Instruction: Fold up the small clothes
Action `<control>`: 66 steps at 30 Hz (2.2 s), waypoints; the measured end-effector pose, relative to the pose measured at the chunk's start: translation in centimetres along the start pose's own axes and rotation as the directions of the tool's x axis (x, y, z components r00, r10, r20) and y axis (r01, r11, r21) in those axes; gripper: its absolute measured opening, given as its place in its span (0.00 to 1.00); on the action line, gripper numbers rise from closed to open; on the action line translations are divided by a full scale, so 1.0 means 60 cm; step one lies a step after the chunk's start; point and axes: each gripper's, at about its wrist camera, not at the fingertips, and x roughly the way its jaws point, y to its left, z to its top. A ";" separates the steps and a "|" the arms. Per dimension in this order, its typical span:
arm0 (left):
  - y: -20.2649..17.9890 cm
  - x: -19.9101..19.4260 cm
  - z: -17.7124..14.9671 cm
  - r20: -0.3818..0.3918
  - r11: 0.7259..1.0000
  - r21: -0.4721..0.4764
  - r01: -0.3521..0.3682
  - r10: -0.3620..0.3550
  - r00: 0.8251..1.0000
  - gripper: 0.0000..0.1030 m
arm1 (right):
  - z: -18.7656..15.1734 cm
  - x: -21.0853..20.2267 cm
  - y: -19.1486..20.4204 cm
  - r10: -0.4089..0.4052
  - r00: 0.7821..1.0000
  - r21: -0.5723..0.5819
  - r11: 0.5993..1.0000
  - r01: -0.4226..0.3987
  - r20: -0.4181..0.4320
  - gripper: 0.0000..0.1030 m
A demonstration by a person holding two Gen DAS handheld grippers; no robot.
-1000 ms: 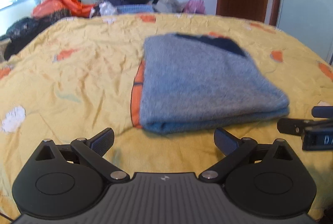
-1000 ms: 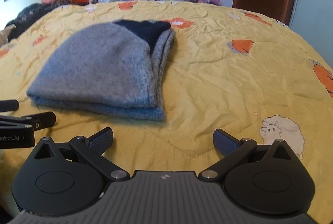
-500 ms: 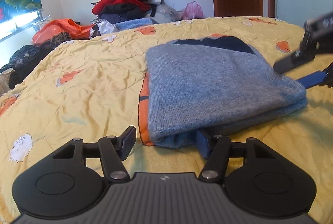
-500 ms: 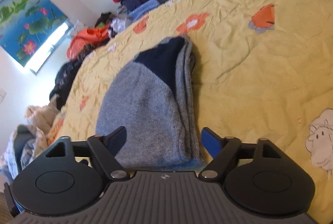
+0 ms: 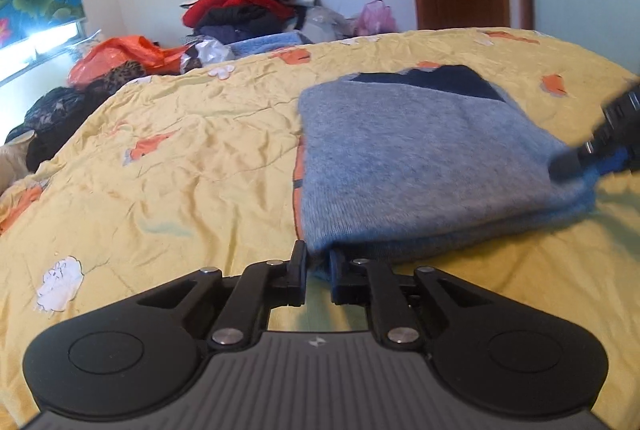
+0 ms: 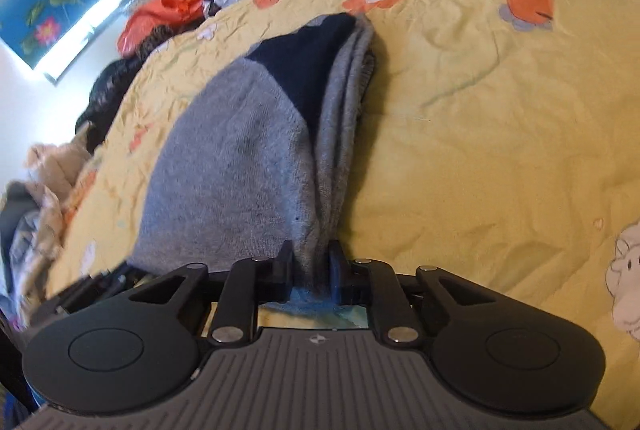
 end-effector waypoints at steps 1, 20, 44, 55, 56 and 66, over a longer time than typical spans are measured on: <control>0.002 -0.015 -0.003 0.019 1.000 0.004 0.019 -0.019 1.000 0.12 | 0.003 -0.013 0.001 -0.014 0.999 -0.004 1.000 0.014 0.042 0.45; -0.009 0.083 0.038 -0.009 0.978 -0.044 0.202 -0.202 0.979 0.77 | 0.172 0.119 0.023 -0.115 0.993 -0.033 0.993 0.114 -0.012 0.14; -0.030 0.024 -0.015 -0.045 0.983 -0.177 0.057 -0.066 0.997 1.00 | -0.133 0.012 0.087 -0.282 0.928 -0.316 0.881 0.351 0.244 1.00; -0.032 0.023 -0.016 -0.042 0.984 -0.170 0.054 -0.062 0.997 1.00 | -0.123 0.017 0.078 -0.319 0.908 -0.293 0.871 0.394 0.271 1.00; -0.032 0.023 -0.016 -0.042 0.984 -0.171 0.054 -0.062 0.997 1.00 | -0.123 0.018 0.077 -0.320 0.907 -0.295 0.870 0.395 0.273 1.00; -0.030 0.022 -0.016 -0.043 0.982 -0.183 0.053 -0.062 0.997 1.00 | -0.123 0.020 0.078 -0.324 0.904 -0.289 0.869 0.401 0.281 1.00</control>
